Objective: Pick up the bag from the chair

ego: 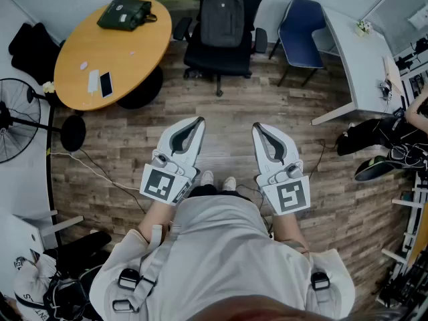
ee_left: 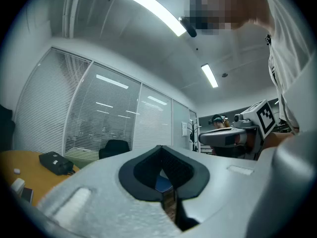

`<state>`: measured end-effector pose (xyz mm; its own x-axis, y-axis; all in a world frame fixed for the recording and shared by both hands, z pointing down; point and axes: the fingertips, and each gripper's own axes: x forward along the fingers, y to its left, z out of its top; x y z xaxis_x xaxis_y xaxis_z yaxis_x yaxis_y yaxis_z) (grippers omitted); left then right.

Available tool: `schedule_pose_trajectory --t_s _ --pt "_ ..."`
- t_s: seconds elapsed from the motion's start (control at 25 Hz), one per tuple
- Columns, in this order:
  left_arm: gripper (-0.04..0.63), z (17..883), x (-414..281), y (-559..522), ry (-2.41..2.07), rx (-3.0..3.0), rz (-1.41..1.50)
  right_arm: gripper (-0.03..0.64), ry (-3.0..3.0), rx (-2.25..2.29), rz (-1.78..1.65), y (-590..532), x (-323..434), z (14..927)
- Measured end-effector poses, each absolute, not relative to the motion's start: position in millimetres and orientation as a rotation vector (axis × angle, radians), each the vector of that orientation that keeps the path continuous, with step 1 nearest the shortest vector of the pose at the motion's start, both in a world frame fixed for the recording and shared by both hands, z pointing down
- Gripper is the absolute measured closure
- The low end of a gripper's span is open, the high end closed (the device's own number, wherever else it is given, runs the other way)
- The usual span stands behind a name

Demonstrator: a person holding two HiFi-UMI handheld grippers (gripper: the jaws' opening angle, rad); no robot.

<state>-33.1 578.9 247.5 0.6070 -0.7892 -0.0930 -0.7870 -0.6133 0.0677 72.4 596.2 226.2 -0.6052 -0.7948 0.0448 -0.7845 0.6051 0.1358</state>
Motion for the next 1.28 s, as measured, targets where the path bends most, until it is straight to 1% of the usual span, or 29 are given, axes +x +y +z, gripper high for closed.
schedule_pose_trajectory --t_s 0.28,0.44,0.64,0.76,0.96,1.28 --pt "0.591 253.8 -60.6 577.0 -1.364 2.799 -0.17 0.614 -2.702 1.333 -0.172 585.7 51.4 243.1" --pt "0.591 256.7 -80.3 571.2 -1.364 2.79 -0.172 0.614 -2.706 1.366 -0.118 578.8 29.9 239.8" --pt "0.591 264.7 -91.2 560.7 -1.353 2.772 -0.171 0.614 -2.695 1.351 -0.157 567.7 23.0 246.6" --pt "0.591 265.1 -92.4 551.4 -1.336 2.783 -0.191 0.614 -2.674 1.338 -0.136 558.8 21.0 254.9" --pt "0.591 264.1 -88.8 528.0 -1.34 2.783 -0.196 0.614 -2.701 1.354 -0.167 536.6 21.7 244.1" --pt "0.591 271.3 -67.3 479.2 -1.348 2.771 -0.166 0.614 -2.68 1.349 -0.167 491.3 51.3 260.3"
